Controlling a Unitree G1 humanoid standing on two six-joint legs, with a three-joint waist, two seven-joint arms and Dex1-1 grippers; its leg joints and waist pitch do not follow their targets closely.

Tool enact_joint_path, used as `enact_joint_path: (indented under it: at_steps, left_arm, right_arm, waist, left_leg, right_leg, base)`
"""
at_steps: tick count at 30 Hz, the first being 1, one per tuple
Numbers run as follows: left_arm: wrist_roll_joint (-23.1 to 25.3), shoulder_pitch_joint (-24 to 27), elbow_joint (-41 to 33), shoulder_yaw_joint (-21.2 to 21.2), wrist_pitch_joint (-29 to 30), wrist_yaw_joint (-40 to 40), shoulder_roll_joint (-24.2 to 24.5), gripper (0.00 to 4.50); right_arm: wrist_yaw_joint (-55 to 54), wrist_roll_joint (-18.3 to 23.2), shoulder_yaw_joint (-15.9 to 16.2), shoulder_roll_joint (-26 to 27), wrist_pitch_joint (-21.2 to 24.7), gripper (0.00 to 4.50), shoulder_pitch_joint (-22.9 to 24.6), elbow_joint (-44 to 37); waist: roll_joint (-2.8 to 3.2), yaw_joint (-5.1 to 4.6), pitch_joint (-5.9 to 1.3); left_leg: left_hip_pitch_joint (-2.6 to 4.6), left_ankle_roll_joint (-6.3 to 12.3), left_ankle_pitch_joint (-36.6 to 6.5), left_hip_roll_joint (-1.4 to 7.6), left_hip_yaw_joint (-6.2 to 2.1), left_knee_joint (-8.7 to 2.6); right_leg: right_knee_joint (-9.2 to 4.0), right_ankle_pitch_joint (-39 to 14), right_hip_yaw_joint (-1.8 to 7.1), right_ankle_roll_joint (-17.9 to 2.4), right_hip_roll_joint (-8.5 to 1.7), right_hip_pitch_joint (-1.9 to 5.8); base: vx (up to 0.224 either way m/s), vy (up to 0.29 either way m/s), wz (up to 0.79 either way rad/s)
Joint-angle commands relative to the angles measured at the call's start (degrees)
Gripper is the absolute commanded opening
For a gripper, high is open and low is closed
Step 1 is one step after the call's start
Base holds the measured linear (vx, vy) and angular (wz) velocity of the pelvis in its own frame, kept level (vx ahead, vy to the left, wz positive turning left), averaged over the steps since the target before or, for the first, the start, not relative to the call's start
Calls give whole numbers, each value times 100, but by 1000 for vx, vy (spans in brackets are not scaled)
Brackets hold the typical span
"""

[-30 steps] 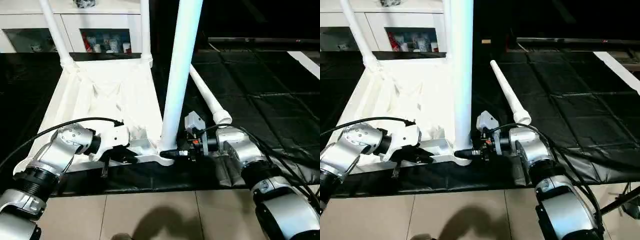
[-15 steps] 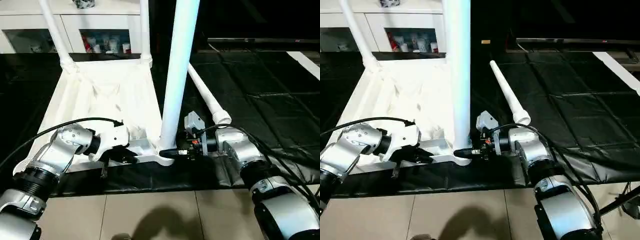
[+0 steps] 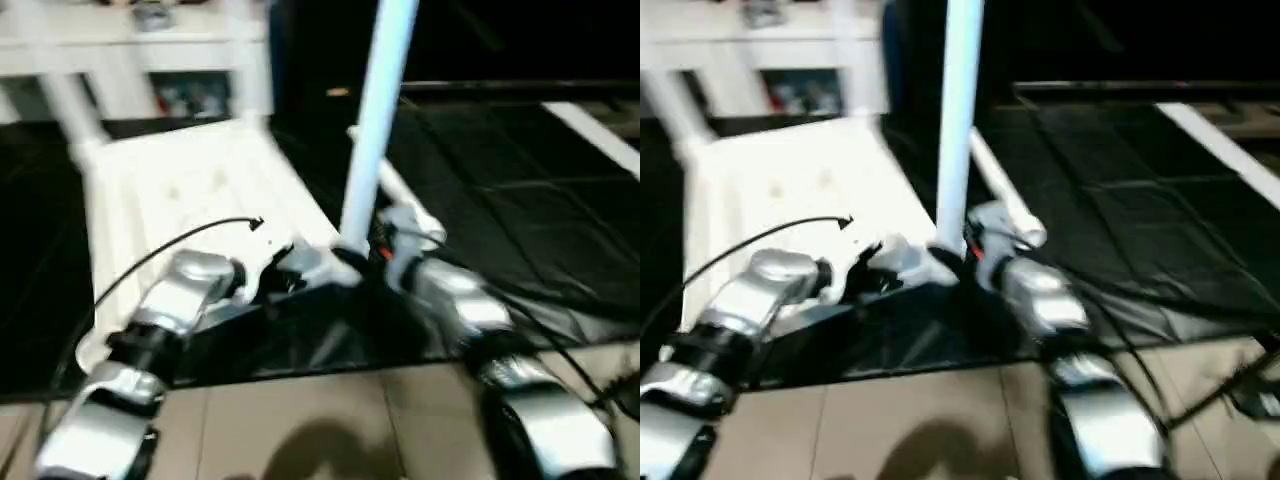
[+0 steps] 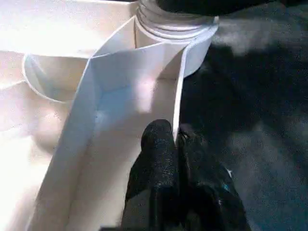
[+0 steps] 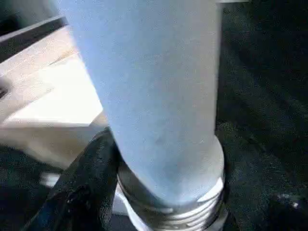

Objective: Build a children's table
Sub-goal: Insert table leg to table base

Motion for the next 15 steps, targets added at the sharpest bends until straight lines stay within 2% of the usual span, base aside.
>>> enact_joint_path:
  at_steps: [1, 3, 7, 9, 11, 12, 15]
  left_arm:
    - [-73, -303, -325, 143, -34, 470, -255, 0]
    - [62, -287, -320, 40, -95, 438, -218, 0]
    - [188, -291, -236, -41, -189, 435, -131, 0]
    - [251, -242, -264, -125, -235, 299, 28, 0]
    - [272, -206, -300, -145, -222, 247, 90, 0]
    - [283, -179, -325, -151, -207, 217, 129, 0]
    - [307, -91, -351, -190, -251, 65, 286, 0]
  right_arm:
    - [146, 36, 360, 696, 270, 270, -24, 293]
    - [62, -14, 366, 763, 209, 270, -64, 310]
    - [-1, -132, 361, 811, 103, 270, -10, 210]
    - [96, -81, 295, 780, 52, 323, 30, 120]
    - [126, -93, 269, 747, 11, 323, 31, 123]
    - [145, -116, 265, 715, -30, 346, 30, 136]
    - [330, -186, 344, 525, -198, 362, 124, 79]
  waist:
    - [27, 6, -423]
    - [11, 4, -437]
    - [41, -3, -453]
    - [61, -6, -452]
    - [69, -14, -453]
    - [67, -19, -444]
    - [70, -25, -434]
  left_leg:
    - [-69, 69, -1424, -131, 51, -390]
    - [-70, 118, -1297, -113, 54, -394]
    - [-79, 137, -1133, -97, 63, -392]
    - [-76, 143, -1177, -91, 63, -397]
    - [-73, 136, -1237, -90, 63, -400]
    - [-71, 132, -1261, -90, 63, -403]
    - [-62, 132, -1360, -98, 69, -403]
  right_leg:
    - [-645, -2724, 223, -538, -293, 329]
    - [-608, -2409, 249, -630, -288, 324]
    - [-524, -1795, 282, -876, -277, 340]
    - [-504, -1605, 291, -985, -279, 346]
    - [-499, -1583, 294, -1009, -280, 352]
    - [-504, -1615, 293, -1009, -280, 351]
    - [-540, -1840, 291, -958, -288, 345]
  base:
    - [0, 0, 0]
    - [0, 0, 0]
    - [0, 0, 0]
    - [0, 0, 0]
    - [0, 0, 0]
    - [0, 0, 0]
    - [0, 0, 0]
